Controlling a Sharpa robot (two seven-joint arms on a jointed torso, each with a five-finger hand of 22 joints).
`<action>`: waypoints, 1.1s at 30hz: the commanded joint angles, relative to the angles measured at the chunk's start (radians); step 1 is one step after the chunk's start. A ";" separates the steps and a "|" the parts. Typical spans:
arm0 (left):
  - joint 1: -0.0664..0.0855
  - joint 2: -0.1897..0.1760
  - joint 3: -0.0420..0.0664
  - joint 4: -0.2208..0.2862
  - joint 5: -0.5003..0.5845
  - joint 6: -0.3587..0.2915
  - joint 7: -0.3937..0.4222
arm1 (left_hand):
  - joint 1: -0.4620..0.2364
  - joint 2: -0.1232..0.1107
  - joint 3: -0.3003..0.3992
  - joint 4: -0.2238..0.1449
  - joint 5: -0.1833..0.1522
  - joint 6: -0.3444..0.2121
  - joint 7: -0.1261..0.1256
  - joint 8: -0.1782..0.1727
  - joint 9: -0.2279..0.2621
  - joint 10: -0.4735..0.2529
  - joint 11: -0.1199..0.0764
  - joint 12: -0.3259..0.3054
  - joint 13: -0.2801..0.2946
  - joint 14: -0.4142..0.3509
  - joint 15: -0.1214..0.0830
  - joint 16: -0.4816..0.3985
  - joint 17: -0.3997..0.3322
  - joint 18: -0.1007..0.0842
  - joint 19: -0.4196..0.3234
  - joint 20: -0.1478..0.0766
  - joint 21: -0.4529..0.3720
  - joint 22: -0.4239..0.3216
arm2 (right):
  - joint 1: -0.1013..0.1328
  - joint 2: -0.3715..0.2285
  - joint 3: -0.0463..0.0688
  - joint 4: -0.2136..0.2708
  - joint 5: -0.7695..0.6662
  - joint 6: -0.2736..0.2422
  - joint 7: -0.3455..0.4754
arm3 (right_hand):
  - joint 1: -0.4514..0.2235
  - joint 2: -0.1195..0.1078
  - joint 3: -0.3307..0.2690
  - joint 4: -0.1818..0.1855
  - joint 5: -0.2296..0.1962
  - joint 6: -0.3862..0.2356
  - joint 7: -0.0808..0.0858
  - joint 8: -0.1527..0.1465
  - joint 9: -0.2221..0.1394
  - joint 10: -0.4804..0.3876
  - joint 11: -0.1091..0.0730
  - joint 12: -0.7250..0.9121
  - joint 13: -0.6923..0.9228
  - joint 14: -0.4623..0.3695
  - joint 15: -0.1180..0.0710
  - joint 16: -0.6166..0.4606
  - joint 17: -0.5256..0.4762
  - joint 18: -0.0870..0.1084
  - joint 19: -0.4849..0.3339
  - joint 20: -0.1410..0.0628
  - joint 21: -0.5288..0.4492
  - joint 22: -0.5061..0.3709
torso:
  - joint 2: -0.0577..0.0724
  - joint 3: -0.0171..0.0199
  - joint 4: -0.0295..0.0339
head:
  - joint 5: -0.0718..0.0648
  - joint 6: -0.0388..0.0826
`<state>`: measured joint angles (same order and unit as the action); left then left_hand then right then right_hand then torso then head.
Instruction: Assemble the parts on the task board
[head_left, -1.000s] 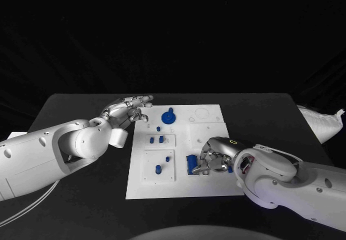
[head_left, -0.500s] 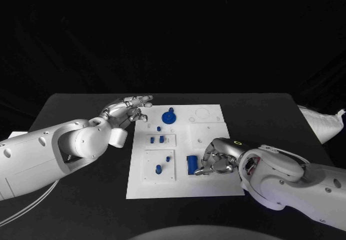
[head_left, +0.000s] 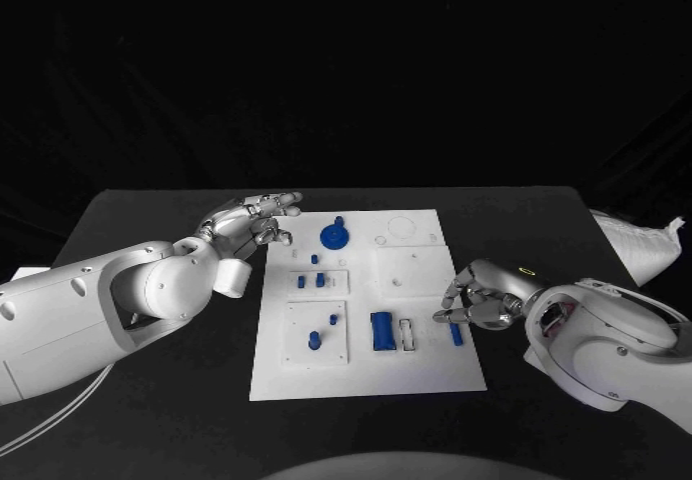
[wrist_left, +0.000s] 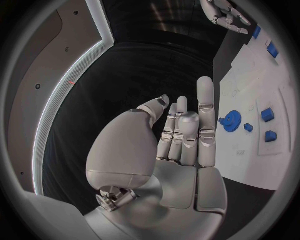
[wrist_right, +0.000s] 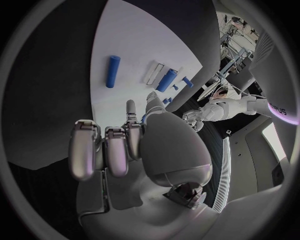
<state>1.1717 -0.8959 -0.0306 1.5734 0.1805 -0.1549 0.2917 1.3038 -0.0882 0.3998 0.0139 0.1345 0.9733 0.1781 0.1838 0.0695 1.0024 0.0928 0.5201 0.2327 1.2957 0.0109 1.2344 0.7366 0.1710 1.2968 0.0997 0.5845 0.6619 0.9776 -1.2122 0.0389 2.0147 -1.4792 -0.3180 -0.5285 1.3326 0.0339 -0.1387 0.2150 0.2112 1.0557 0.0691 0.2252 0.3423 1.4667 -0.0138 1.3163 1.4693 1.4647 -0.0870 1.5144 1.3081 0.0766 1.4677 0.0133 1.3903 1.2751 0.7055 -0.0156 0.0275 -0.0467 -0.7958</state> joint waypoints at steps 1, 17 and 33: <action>0.000 0.001 0.001 0.004 -0.003 0.015 0.007 | -0.005 0.002 -0.001 0.003 0.001 -0.007 -0.003 0.005 0.001 -0.009 0.001 0.003 0.001 -0.006 -0.001 0.003 -0.001 0.010 -0.001 0.007 -0.004 -0.001 | 0.001 -0.012 -0.001 -0.007 -0.039 0.025 0.009 | 0.039 0.039 0.004 0.005 -0.010 0.003 0.006 -0.010 -0.010 0.022 0.006 -0.003 -0.074 0.085 0.010 -0.003 0.154 -0.015 0.010 0.010 -0.004 0.002 | 0.000 0.0008 -0.0020 | -0.007 0.004; 0.000 0.003 0.001 0.003 -0.003 0.017 0.007 | -0.005 0.002 -0.001 0.003 0.001 -0.007 -0.003 0.005 0.001 -0.009 0.001 0.003 0.001 -0.006 -0.001 0.003 -0.001 0.010 -0.001 0.007 -0.004 -0.001 | -0.028 0.003 -0.010 -0.063 -0.138 0.134 -0.046 | -0.019 0.017 -0.008 0.046 -0.044 0.048 0.002 -0.032 -0.033 0.020 0.005 -0.016 -0.079 0.084 0.010 -0.007 0.149 -0.013 0.006 0.013 -0.008 -0.003 | 0.001 -0.0001 0.0032 | -0.026 0.004; 0.000 0.001 0.000 0.001 -0.003 0.017 0.007 | -0.005 0.002 -0.001 0.003 0.001 -0.007 -0.003 0.005 0.001 -0.009 0.001 0.003 0.001 -0.006 -0.001 0.003 -0.001 0.010 -0.001 0.007 -0.004 -0.001 | -0.050 0.039 -0.011 -0.086 -0.178 0.176 -0.049 | -0.010 0.008 -0.004 0.041 -0.047 0.064 -0.004 -0.031 -0.032 0.020 0.000 -0.017 -0.079 0.084 0.006 -0.007 0.150 -0.013 0.007 0.011 -0.008 -0.001 | 0.000 -0.0007 0.0046 | -0.023 0.000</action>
<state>1.1717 -0.8953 -0.0306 1.5735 0.1805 -0.1548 0.2920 1.3038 -0.0882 0.3998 0.0139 0.1345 0.9733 0.1781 0.1838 0.0695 1.0024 0.0928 0.5201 0.2326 1.2957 0.0109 1.2344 0.7368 0.1709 1.2968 0.0997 0.5845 0.6621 0.9357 -1.1759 0.0330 1.9329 -1.6265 -0.1922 -0.5685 1.3169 0.0485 -0.1474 0.2567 0.1684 1.1132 0.0663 0.2008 0.3134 1.4618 -0.0089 1.3001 1.4966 1.4682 -0.0835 1.5103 1.3077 0.0766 1.4678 0.0202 1.3861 1.2728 0.7061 -0.0162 0.0313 -0.0701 -0.7951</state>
